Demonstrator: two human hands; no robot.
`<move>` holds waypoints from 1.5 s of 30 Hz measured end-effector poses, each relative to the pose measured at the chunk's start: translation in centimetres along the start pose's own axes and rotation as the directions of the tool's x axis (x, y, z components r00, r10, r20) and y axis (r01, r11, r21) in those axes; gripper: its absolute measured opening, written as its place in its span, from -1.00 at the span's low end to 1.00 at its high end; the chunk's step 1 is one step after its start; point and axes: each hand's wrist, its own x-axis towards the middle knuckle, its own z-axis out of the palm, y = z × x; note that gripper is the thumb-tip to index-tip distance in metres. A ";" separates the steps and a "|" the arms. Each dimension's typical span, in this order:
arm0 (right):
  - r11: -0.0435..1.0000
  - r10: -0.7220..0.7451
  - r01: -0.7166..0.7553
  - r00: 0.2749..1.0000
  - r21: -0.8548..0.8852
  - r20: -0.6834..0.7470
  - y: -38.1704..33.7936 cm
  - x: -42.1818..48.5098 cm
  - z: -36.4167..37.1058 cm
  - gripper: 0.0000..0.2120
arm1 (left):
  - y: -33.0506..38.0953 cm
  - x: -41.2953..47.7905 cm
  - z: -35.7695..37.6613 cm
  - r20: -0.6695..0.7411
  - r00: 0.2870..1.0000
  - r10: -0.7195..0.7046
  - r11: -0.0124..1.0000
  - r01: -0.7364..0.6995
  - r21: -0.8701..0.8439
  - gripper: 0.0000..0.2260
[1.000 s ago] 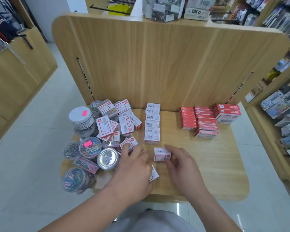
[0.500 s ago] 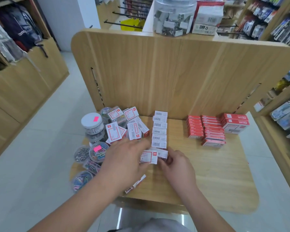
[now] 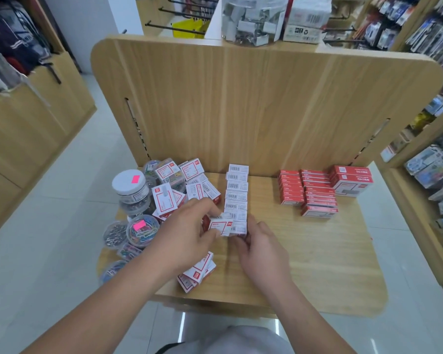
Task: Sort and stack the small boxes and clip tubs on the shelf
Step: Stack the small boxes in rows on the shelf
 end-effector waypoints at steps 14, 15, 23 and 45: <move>0.800 0.053 -0.046 0.999 0.599 0.006 1.0 -3.1 -3.3 -0.72 | 0.5 -1.6 -0.9 -0.056 0.996 0.073 0.995 -0.077 -0.061 -0.65; 0.830 0.037 -0.029 0.999 0.557 -0.003 1.2 -3.3 -2.9 -0.69 | 0.1 -2.2 -1.7 -0.124 0.989 0.084 0.996 -0.085 -0.005 -0.69; 0.821 0.187 -0.101 0.978 0.562 -0.096 -0.2 -3.7 0.3 -0.56 | -2.5 -7.3 -2.9 -0.044 0.996 0.078 0.987 -0.071 0.142 -0.74; 0.968 0.082 -0.032 0.977 0.250 -0.195 -1.9 -4.5 1.4 -0.50 | -0.7 -5.8 -1.5 0.082 0.996 -0.028 0.911 -0.009 0.412 -0.63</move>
